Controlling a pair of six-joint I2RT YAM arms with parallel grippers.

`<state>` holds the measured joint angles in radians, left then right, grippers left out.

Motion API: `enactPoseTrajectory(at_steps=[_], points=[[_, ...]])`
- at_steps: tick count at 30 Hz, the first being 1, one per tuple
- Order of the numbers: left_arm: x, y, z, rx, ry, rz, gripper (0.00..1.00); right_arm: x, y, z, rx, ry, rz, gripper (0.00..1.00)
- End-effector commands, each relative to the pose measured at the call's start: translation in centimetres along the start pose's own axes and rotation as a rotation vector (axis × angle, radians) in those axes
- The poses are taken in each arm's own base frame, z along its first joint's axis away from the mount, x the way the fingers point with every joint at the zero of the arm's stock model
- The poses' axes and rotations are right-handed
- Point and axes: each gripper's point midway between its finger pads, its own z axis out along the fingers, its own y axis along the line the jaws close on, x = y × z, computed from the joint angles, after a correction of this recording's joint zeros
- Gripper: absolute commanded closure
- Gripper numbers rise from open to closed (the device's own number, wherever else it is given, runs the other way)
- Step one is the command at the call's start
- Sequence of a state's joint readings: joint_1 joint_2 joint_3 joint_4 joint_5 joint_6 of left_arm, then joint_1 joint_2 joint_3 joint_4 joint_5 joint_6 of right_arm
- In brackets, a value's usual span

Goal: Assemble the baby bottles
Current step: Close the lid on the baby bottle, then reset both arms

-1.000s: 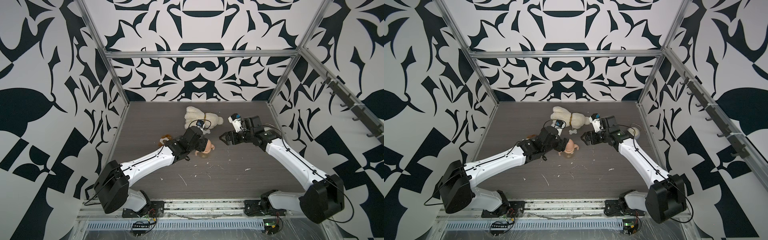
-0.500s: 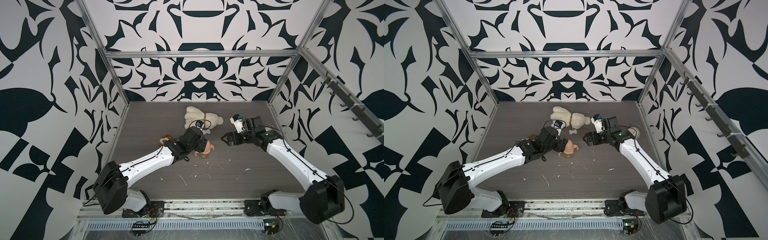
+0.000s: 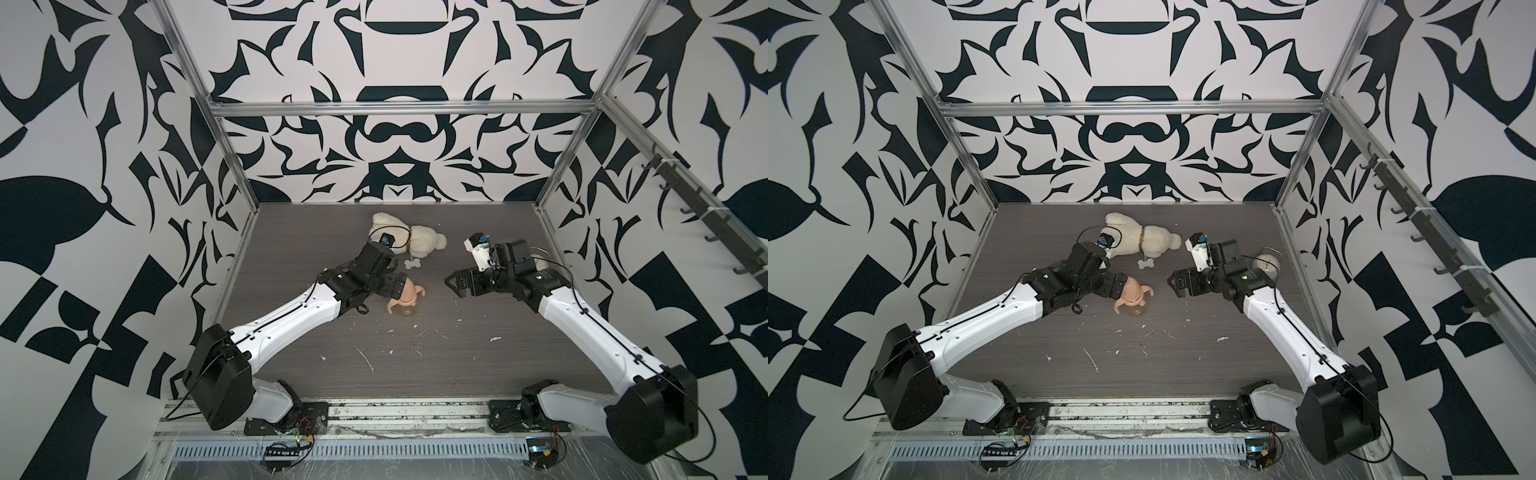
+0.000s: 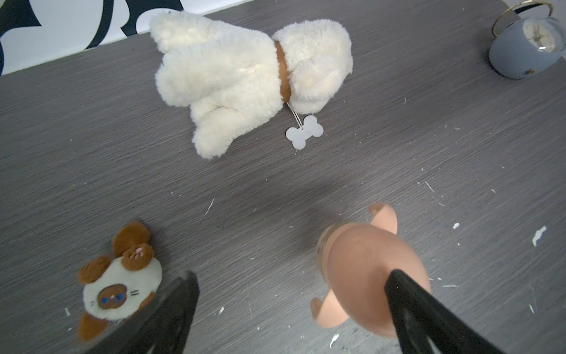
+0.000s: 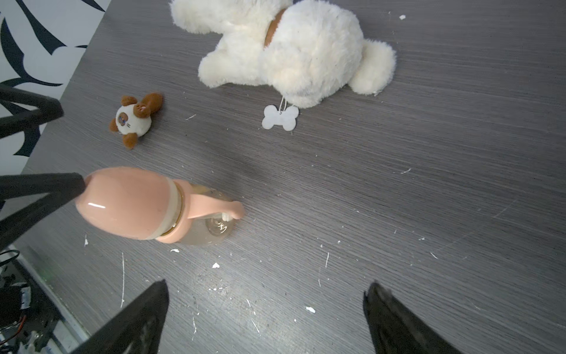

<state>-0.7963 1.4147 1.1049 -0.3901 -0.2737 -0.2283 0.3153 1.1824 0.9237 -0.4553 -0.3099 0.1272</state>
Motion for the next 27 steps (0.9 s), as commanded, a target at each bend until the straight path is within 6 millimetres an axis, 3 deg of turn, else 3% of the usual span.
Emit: enactPoseTrajectory(at_steps=[1,12,14,16,18,21,23,27], points=[[0.7,0.0,-0.4,0.016,0.048,0.037,0.0,-0.8,-0.7,-0.7,0.043,-0.099,-0.047,0.0],[-1.4,-0.3,-2.7,0.094,-0.034,0.004,0.01,0.1,-5.3,-1.5,0.298,-0.233,-0.057,0.0],[-2.0,0.9,-3.3,0.074,-0.04,-0.025,0.01,0.1,-6.7,-1.9,0.375,-0.273,-0.056,0.0],[-2.5,4.1,-3.7,-0.008,-0.073,-0.08,0.01,0.3,-7.8,-1.9,0.433,-0.331,-0.086,0.0],[-2.3,9.4,-4.0,-0.113,-0.135,-0.184,0.01,0.5,-9.4,-2.3,0.518,-0.394,-0.084,0.0],[0.2,19.0,-4.7,-0.335,-0.218,-0.383,0.01,0.3,-10.5,-2.5,0.57,-0.495,-0.136,0.0],[2.3,23.8,-5.6,-0.48,-0.311,-0.446,0.01,0.7,-10.0,-1.7,0.544,-0.565,-0.255,0.0],[6.5,28.6,-6.5,-0.619,-0.412,-0.548,0.01,1.8,-12.4,0.8,0.55,-0.533,-0.214,0.0]])
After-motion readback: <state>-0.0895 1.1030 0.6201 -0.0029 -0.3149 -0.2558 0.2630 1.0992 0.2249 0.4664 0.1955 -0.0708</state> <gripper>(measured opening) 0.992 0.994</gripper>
